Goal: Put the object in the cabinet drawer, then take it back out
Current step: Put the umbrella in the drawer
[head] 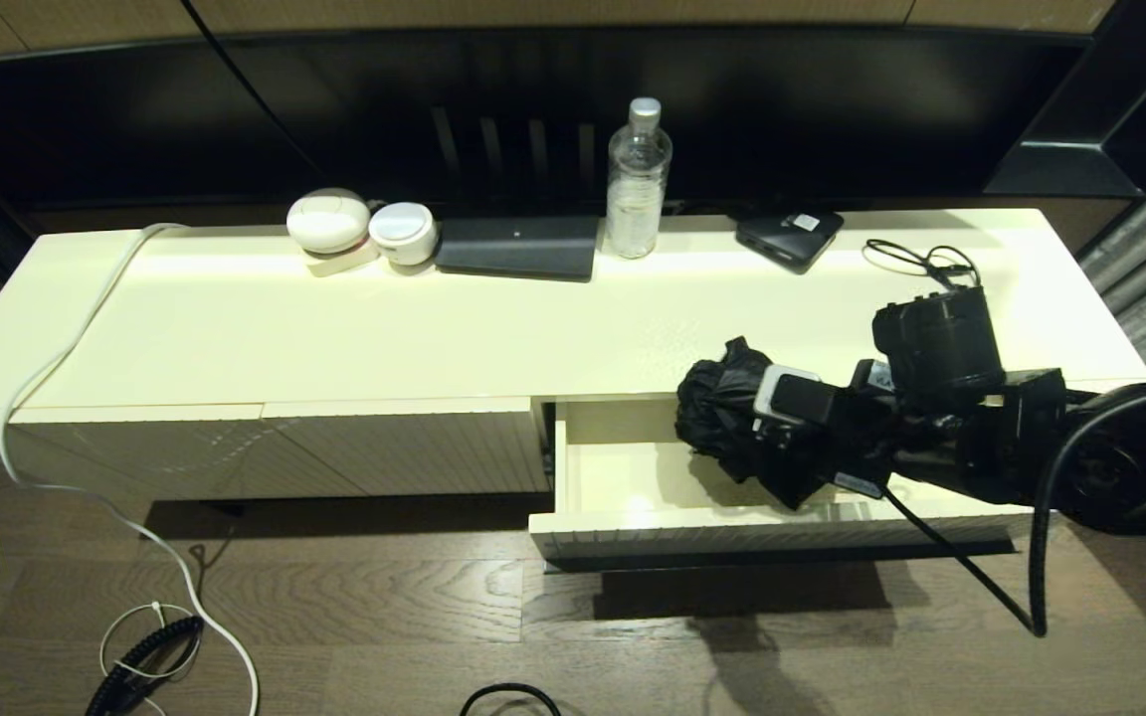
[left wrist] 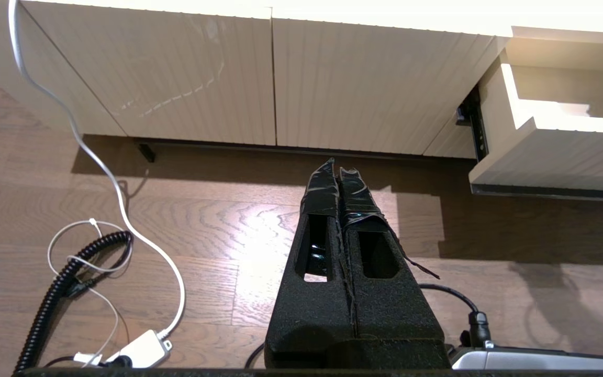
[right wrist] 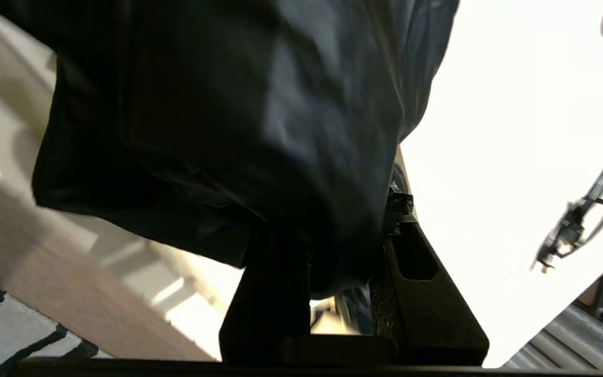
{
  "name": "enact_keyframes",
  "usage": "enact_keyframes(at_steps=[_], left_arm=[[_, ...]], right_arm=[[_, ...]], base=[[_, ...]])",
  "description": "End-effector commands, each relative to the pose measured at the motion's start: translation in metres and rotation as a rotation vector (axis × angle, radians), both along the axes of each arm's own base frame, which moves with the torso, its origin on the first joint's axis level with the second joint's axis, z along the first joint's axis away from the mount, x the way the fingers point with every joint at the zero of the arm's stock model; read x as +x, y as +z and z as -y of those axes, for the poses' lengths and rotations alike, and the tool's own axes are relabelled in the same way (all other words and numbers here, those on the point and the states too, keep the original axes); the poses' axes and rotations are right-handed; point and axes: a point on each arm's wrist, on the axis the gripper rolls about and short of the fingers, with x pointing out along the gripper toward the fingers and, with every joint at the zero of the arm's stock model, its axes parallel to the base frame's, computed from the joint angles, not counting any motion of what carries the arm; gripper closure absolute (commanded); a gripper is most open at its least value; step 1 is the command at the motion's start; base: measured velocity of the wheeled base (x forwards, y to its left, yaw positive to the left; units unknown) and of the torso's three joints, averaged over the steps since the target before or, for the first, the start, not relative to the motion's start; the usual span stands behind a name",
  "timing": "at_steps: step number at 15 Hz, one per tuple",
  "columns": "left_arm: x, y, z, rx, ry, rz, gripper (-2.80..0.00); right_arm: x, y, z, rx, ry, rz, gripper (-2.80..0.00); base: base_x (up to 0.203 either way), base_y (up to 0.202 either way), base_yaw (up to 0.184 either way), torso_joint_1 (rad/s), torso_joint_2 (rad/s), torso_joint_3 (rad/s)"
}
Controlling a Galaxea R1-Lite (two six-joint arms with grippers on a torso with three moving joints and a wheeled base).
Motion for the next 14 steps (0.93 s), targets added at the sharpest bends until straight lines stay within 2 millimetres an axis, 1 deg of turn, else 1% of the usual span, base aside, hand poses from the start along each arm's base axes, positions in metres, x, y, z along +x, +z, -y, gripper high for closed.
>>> enact_keyframes(at_steps=[1, 3, 6, 9, 11, 13, 14], left_arm=[[0.0, 0.0, 0.0, -0.001, 0.001, 0.002, 0.0], [0.0, 0.0, 0.0, -0.001, 0.001, 0.002, 0.0], [0.0, 0.0, 0.0, -0.001, 0.001, 0.002, 0.0], [0.0, 0.0, 0.0, -0.001, 0.001, 0.002, 0.0], [0.0, 0.0, 0.0, -0.001, 0.001, 0.002, 0.0], [0.0, 0.0, 0.0, -0.001, 0.001, 0.002, 0.0], [0.0, 0.0, 0.0, -0.001, 0.001, 0.002, 0.0]], right_arm=[[0.02, -0.023, 0.0, -0.027, -0.023, -0.05, 0.0], [0.028, -0.03, 0.006, -0.029, -0.04, -0.063, 0.0], [0.036, -0.033, 0.014, -0.034, -0.063, -0.061, 0.0], [0.035, -0.032, 0.022, -0.035, -0.079, -0.06, 0.0], [0.028, -0.032, 0.024, -0.049, -0.052, -0.073, 0.0], [0.028, -0.03, 0.024, -0.047, -0.043, -0.067, 0.0], [0.028, -0.032, 0.024, -0.047, -0.044, -0.073, 0.0]], base=[[0.0, 0.0, 0.0, 0.0, 0.0, 0.0], [0.0, 0.0, 0.0, 0.0, 0.0, 0.0], [0.0, 0.0, 0.0, 0.0, 0.0, 0.0], [0.0, 0.0, 0.0, 0.0, 0.0, 0.0], [0.0, 0.0, 0.0, 0.0, 0.0, 0.0], [0.0, 0.0, 0.0, 0.0, 0.0, 0.0], [0.0, 0.0, 0.0, 0.0, 0.0, 0.0]])
